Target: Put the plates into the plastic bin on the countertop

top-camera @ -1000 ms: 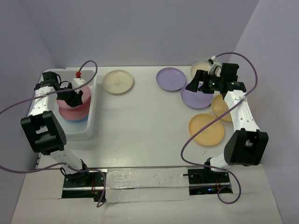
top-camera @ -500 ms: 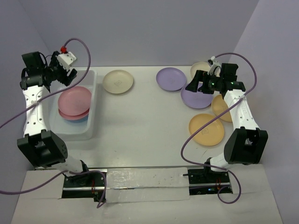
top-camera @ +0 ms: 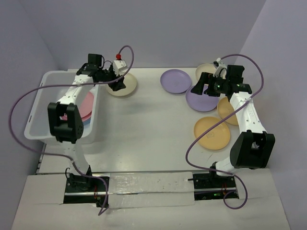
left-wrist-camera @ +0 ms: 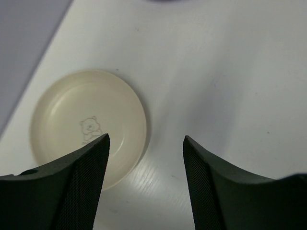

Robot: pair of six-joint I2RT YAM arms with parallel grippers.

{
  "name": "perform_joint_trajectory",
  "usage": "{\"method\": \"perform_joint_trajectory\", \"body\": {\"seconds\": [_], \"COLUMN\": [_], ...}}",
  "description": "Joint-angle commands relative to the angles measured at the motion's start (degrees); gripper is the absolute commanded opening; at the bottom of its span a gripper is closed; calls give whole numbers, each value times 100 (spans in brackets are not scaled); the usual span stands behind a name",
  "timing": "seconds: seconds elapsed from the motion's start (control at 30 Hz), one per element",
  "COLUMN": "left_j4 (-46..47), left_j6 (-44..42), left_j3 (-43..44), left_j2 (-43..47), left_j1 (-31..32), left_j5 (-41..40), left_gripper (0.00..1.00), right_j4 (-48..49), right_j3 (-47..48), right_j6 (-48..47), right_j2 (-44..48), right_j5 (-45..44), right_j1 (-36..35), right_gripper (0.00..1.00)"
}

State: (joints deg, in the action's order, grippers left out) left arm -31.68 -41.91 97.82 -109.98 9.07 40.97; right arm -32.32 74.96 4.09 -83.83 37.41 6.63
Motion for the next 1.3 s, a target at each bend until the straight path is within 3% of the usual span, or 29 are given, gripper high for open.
{"method": "perform_joint_trajectory", "body": {"seconds": [0.0,0.3,0.57,0.67,0.7,0.77,0.87,1.03,1.27], "left_j4": [55,-325,-471,-523,-550,-604,-585,-619,-853], "left_j6": [459,354,202,154,168,205,271,499,1183], "left_j3": [951,1829,1720,1606,1583,1556,1381,1363,2256], "left_j2": [-849,-2353,-2699,-2701,-2689,-2579,-2206,-1206,433], "left_j1": [106,377,513,570,587,620,710,974,1045], "left_j5": [-169,-851,-1042,-1164,-1187,-1205,-1222,-1196,-1166], "left_gripper": [68,64,54,44,35,15,1,0,0], "right_j4": [24,8,6,0,-11,-19,-3,32,57], "right_j3": [145,166,175,198,203,202,186,142,100], "right_j6": [-116,-152,-156,-154,-151,-145,-132,-101,-84], "right_j2": [42,-74,-145,-148,-139,-104,-28,113,320], "right_j5": [-96,-146,-141,-129,-129,-120,-107,-41,-11], "right_j1": [-31,-31,-39,-34,-36,-38,-39,-39,-55], "right_gripper": [100,100,100,100,100,100,100,100,100]}}
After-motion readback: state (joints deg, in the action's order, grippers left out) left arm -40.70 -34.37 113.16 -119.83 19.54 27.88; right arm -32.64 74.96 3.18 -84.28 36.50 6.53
